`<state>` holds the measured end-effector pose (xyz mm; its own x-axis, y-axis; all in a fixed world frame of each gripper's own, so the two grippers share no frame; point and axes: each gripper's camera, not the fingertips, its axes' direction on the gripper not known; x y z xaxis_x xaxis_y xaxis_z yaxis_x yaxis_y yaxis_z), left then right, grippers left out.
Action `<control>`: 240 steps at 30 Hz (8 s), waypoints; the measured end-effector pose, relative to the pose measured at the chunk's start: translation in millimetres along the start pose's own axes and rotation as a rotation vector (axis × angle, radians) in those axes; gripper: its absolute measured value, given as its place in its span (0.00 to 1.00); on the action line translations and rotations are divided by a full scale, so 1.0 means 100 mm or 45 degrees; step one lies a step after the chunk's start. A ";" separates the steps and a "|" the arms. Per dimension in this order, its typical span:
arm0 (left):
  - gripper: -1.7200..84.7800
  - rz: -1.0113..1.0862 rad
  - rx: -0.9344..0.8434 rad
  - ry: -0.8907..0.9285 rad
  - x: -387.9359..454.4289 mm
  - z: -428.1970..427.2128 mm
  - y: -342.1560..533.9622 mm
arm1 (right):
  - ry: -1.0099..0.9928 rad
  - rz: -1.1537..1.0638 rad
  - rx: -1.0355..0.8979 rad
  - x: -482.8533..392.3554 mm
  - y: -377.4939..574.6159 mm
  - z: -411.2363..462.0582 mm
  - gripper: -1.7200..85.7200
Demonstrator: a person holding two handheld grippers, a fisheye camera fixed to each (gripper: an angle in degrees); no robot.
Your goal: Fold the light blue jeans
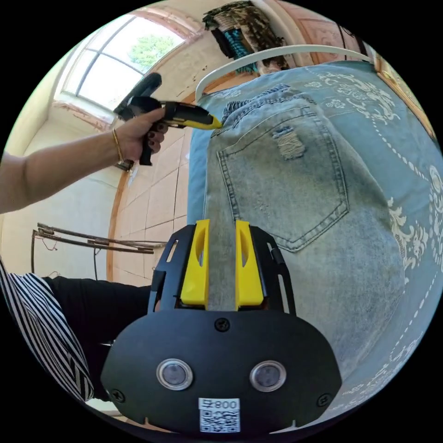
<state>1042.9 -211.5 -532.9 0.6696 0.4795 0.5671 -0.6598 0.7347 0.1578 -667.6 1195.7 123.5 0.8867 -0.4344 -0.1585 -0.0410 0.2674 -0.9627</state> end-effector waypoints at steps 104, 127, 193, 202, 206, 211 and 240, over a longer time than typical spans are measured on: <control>0.03 1.314 -0.536 0.145 7.75 1.28 0.87 | 0.094 0.839 0.409 2.04 3.90 -0.81 0.02; 0.13 2.329 -1.569 0.555 11.10 2.98 4.04 | 0.050 2.248 1.493 0.51 8.05 -0.03 0.13; 0.05 1.150 -0.774 0.544 6.05 1.16 0.88 | -0.435 0.702 0.443 1.24 3.07 0.56 0.10; 0.02 1.149 -0.843 0.345 5.42 1.65 1.09 | -0.533 0.645 0.473 1.29 2.85 0.10 0.08; 0.02 1.120 -0.818 0.326 5.17 1.74 1.07 | -0.368 0.653 0.488 1.37 2.68 -0.09 0.05; 0.02 1.124 -0.809 0.270 4.96 1.90 1.07 | -0.322 0.668 0.350 1.58 2.39 0.07 0.03; 0.14 0.014 -1.084 0.749 3.55 3.58 2.62 | -0.424 1.324 0.511 2.34 4.16 -1.27 0.13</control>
<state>985.6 -19.9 -0.8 0.8769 0.4786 0.0440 -0.3605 0.7154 -0.5986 -535.6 1096.2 -341.7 0.5909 0.3860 -0.7084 -0.7239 0.6413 -0.2544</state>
